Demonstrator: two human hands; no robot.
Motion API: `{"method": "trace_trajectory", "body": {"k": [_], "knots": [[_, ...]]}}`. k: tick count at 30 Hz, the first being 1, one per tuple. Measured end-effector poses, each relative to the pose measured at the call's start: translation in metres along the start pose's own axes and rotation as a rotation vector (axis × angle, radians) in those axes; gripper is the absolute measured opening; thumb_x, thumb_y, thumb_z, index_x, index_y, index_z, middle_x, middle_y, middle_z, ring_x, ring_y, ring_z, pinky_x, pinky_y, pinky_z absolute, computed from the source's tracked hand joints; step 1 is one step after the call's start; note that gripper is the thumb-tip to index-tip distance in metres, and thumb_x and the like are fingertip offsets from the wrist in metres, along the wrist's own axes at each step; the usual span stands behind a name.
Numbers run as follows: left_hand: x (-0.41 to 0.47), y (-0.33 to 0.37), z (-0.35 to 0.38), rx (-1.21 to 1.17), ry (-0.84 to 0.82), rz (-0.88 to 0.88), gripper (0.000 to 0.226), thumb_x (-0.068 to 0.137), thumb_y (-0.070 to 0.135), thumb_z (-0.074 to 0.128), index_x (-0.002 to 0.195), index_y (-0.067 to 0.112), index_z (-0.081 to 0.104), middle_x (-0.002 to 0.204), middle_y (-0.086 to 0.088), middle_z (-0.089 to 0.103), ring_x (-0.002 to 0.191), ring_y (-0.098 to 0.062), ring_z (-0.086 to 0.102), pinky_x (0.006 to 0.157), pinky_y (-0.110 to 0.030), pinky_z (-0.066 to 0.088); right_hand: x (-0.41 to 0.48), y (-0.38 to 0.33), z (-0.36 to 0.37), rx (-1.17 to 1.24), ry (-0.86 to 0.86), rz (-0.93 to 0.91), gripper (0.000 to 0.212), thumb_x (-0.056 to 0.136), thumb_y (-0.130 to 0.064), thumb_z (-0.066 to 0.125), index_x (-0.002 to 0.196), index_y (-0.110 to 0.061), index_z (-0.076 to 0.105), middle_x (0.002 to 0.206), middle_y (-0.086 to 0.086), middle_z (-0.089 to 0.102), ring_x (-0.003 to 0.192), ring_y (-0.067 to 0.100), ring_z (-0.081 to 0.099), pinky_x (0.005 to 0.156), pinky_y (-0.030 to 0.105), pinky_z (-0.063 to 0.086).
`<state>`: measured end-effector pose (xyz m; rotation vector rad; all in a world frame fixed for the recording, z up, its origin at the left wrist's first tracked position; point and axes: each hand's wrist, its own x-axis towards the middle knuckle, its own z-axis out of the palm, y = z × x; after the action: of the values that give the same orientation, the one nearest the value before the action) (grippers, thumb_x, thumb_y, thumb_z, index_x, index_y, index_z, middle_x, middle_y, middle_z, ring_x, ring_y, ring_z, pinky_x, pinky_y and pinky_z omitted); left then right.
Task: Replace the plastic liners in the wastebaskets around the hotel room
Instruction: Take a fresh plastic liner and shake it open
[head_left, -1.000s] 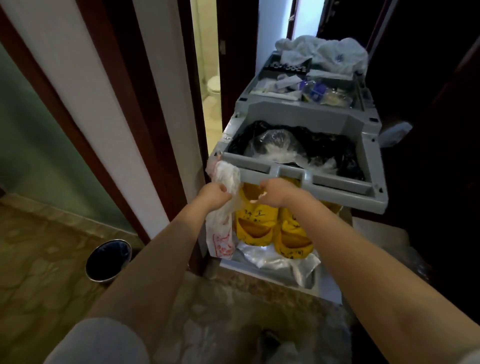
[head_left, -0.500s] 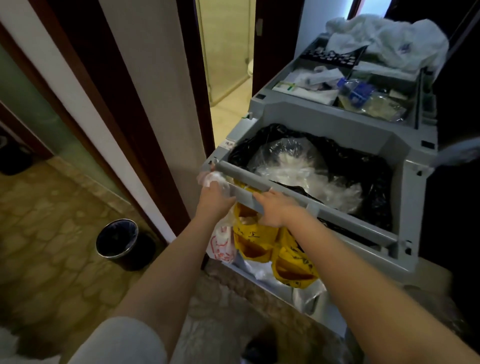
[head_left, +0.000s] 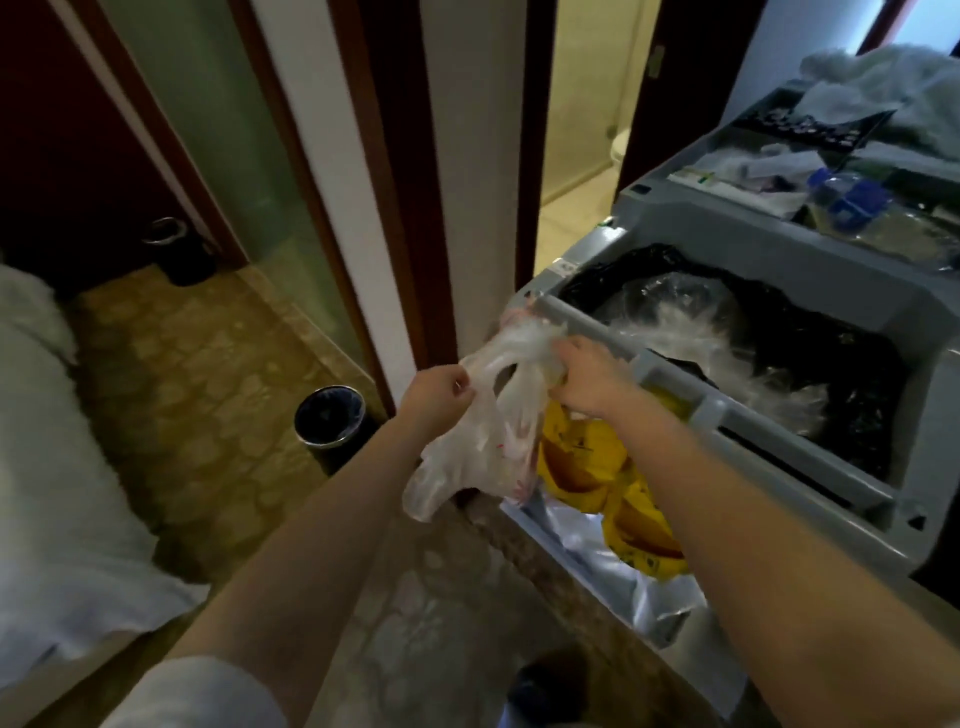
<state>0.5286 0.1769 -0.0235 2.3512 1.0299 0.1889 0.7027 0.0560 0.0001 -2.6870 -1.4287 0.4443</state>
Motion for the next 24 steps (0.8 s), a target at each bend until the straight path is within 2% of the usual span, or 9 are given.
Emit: {"method": "trace_trajectory", "body": {"k": [2,4,9,11,13,16,20,22,24], "knots": [[-0.031,-0.026,-0.022,-0.013,0.025,-0.013,0.013,0.091,0.021,0.056,0.079,0.016,0.055,0.079,-0.002,0.056,0.078,-0.021,0.055,0.068,-0.027,0.037,-0.010,-0.045,0.005,0.044,0.144,-0.190,0.072,0.087,-0.034,0.064,0.149,-0.022,0.029,0.151,0.008,0.034,0.137,0.031,0.033,0.110,0.048,0.034],[-0.067,-0.054,-0.045,-0.028,0.059,-0.057,0.015,0.092,0.020,0.054,0.079,0.013,0.055,0.075,-0.003,0.056,0.075,-0.022,0.055,0.066,-0.027,0.037,-0.025,-0.098,0.011,0.088,0.194,-0.314,0.076,0.086,-0.037,0.066,0.150,-0.022,0.027,0.152,0.008,0.032,0.137,0.033,0.032,0.109,0.049,0.032],[-0.188,-0.144,-0.100,-0.071,0.272,-0.252,0.014,0.089,0.014,0.058,0.080,0.004,0.063,0.074,-0.003,0.056,0.072,-0.018,0.050,0.063,-0.025,0.034,-0.063,-0.244,0.046,0.066,-0.030,-0.588,0.100,0.079,-0.033,0.073,0.154,-0.037,0.007,0.157,0.006,0.019,0.134,0.034,0.034,0.104,0.045,0.040],[-0.242,-0.189,-0.119,-0.072,0.357,-0.346,0.014,0.088,0.014,0.061,0.075,0.007,0.061,0.068,0.001,0.051,0.071,-0.017,0.048,0.059,-0.021,0.030,-0.083,-0.310,0.067,0.064,-0.130,-0.707,0.107,0.077,-0.028,0.076,0.153,-0.040,0.001,0.160,0.004,0.012,0.138,0.031,0.033,0.103,0.043,0.042],[-0.296,-0.236,-0.139,-0.098,0.418,-0.486,0.018,0.088,0.015,0.062,0.071,0.011,0.058,0.066,0.001,0.050,0.071,-0.018,0.047,0.060,-0.024,0.031,-0.108,-0.375,0.086,0.104,-0.260,-0.828,0.109,0.076,-0.022,0.077,0.153,-0.040,0.003,0.159,0.003,0.013,0.139,0.030,0.031,0.100,0.040,0.044],[-0.378,-0.302,-0.166,-0.193,0.523,-0.705,0.033,0.090,0.021,0.062,0.061,0.020,0.045,0.063,0.003,0.045,0.069,-0.019,0.046,0.061,-0.028,0.032,-0.148,-0.469,0.116,0.158,-0.377,-0.989,0.098,0.078,-0.017,0.072,0.154,-0.034,0.012,0.157,0.001,0.016,0.137,0.029,0.033,0.098,0.036,0.042],[-0.474,-0.380,-0.197,-0.251,0.673,-0.929,0.036,0.090,0.023,0.062,0.061,0.021,0.042,0.065,-0.001,0.048,0.069,-0.019,0.048,0.061,-0.028,0.034,-0.200,-0.597,0.164,0.207,-0.402,-1.148,0.087,0.082,-0.023,0.070,0.153,-0.019,0.021,0.156,0.006,0.019,0.139,0.026,0.031,0.109,0.038,0.037],[-0.513,-0.416,-0.218,-0.248,0.730,-1.036,0.033,0.090,0.023,0.061,0.062,0.021,0.044,0.067,0.000,0.050,0.066,-0.017,0.048,0.060,-0.027,0.035,-0.225,-0.663,0.183,0.225,-0.385,-1.268,0.078,0.082,-0.023,0.069,0.149,-0.019,0.029,0.150,0.005,0.028,0.128,0.025,0.043,0.102,0.037,0.042],[-0.551,-0.453,-0.242,-0.257,0.808,-1.136,0.030,0.090,0.025,0.061,0.063,0.017,0.049,0.066,0.000,0.051,0.065,-0.016,0.049,0.060,-0.027,0.036,-0.249,-0.729,0.198,0.285,-0.370,-1.394,0.061,0.082,-0.021,0.068,0.137,-0.016,0.043,0.136,0.005,0.039,0.104,0.025,0.055,0.085,0.034,0.047]]}}
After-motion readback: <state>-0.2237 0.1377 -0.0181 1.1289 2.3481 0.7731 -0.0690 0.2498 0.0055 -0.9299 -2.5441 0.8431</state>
